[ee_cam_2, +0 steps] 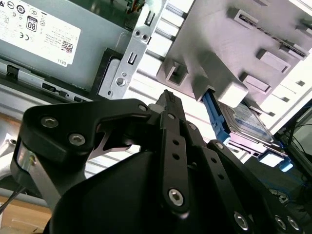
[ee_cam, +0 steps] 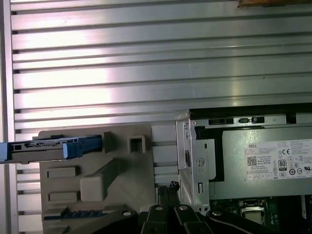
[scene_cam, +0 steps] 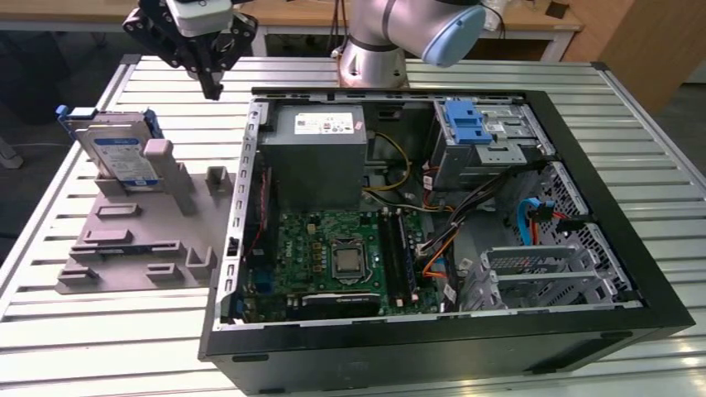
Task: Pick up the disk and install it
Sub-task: 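Reach for the disk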
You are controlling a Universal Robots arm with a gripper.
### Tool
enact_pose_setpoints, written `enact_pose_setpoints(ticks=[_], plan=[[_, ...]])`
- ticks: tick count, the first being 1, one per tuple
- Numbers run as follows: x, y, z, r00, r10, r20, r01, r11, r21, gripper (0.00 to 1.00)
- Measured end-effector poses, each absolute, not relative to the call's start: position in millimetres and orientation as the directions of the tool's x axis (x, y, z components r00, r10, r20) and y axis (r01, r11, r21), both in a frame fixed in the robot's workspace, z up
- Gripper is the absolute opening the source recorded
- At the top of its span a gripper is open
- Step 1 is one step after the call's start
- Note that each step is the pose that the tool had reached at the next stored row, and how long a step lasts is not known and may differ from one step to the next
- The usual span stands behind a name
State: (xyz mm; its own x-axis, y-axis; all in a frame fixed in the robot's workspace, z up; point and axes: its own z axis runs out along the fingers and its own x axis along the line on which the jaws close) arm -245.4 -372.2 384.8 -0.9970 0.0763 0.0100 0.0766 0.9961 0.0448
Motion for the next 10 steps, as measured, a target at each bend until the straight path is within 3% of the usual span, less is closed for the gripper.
enact_pose_setpoints(ticks=[10], plan=[[-253.3, -371.4, 384.5, -0.997, 0.076, 0.010, 0.077, 0.996, 0.045, 0.11]])
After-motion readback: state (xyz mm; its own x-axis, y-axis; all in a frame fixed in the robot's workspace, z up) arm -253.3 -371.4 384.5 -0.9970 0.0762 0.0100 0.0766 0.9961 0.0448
